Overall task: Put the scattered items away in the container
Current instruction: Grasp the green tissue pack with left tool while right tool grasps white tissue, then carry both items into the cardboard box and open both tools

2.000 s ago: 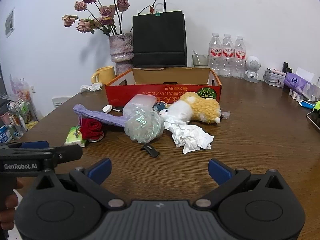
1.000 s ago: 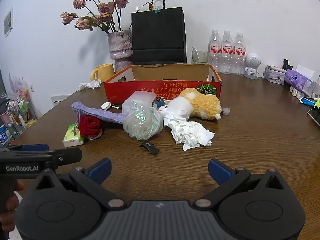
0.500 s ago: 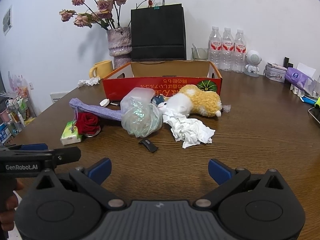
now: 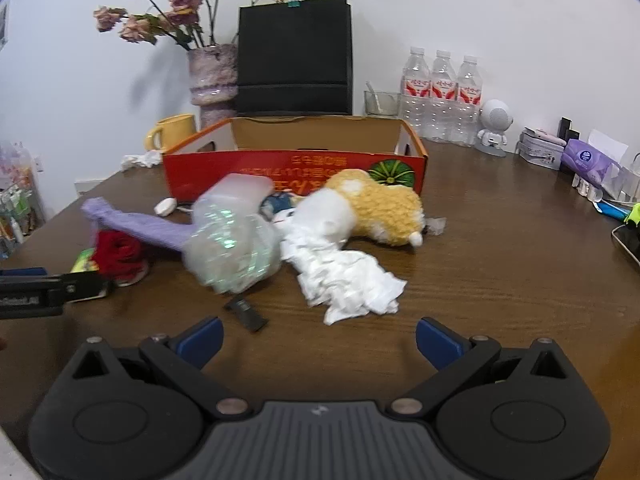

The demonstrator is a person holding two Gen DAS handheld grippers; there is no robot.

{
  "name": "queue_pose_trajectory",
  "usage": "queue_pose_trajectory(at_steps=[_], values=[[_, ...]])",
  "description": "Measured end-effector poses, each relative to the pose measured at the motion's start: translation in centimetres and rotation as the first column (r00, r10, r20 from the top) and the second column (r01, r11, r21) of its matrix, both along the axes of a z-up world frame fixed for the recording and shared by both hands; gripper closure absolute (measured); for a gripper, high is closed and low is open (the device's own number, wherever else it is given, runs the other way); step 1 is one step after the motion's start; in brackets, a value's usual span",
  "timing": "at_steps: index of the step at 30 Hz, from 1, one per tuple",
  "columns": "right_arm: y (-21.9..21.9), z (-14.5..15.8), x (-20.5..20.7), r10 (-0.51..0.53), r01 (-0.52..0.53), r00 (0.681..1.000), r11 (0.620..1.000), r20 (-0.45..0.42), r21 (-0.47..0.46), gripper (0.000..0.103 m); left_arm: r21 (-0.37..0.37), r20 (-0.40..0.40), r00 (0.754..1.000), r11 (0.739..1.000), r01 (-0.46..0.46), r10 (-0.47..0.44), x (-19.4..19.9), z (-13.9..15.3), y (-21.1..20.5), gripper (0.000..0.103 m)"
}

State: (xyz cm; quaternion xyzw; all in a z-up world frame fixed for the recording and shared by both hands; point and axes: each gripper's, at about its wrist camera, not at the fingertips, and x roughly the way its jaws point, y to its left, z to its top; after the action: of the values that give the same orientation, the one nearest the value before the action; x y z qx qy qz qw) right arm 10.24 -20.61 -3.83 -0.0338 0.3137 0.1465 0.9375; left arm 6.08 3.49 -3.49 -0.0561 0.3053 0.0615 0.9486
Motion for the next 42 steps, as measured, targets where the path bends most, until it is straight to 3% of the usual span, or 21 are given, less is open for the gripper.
queue_pose_trajectory(at_steps=[4, 13, 18, 21, 27, 29, 37, 42], values=[[-0.3, -0.6, 2.1, -0.008, 0.008, 1.0, 1.0, -0.013, -0.015, 0.006, -0.011, -0.042, 0.999, 1.0, 0.006, -0.007, 1.2, -0.8, 1.2, 0.024], [0.2, -0.9, 5.6, 0.024, -0.024, 1.0, 0.999, -0.009, -0.047, 0.011, 0.017, -0.053, 0.998, 0.999, 0.03, -0.029, 1.9, -1.2, 2.1, 0.035], [0.5, -1.1, 7.0, 0.04, -0.041, 0.999, 0.998, -0.02, -0.054, 0.02, 0.039, -0.057, 0.998, 0.999, 0.024, -0.022, 2.5, -1.2, 2.9, 0.043], [0.6, -1.4, 7.3, 0.047, -0.049, 0.998, 0.998, -0.039, -0.046, 0.036, 0.061, -0.058, 0.998, 0.998, 0.031, -0.027, 2.6, -1.2, 3.0, 0.05], [0.1, -1.6, 7.5, 0.06, -0.059, 0.996, 0.998, -0.066, 0.004, 0.064, 0.095, -0.06, 0.997, 0.994, 0.054, -0.048, 2.0, -1.3, 2.7, 0.047], [-0.1, -1.5, 7.3, 0.064, -0.063, 0.996, 0.998, -0.06, 0.019, 0.067, 0.086, -0.058, 0.996, 0.994, 0.066, -0.061, 1.8, -1.2, 2.7, 0.055], [-1.3, -0.9, 5.5, 0.058, -0.057, 0.998, 0.997, -0.029, 0.059, 0.07, 0.056, -0.023, 0.999, 0.997, 0.05, -0.049, -0.3, -0.9, 3.3, 0.056], [-2.2, 0.1, 4.7, 0.046, -0.046, 0.999, 0.996, 0.0, 0.083, 0.07, 0.062, 0.043, 0.998, 0.997, 0.041, -0.044, -1.8, 1.2, 3.4, 0.056]])
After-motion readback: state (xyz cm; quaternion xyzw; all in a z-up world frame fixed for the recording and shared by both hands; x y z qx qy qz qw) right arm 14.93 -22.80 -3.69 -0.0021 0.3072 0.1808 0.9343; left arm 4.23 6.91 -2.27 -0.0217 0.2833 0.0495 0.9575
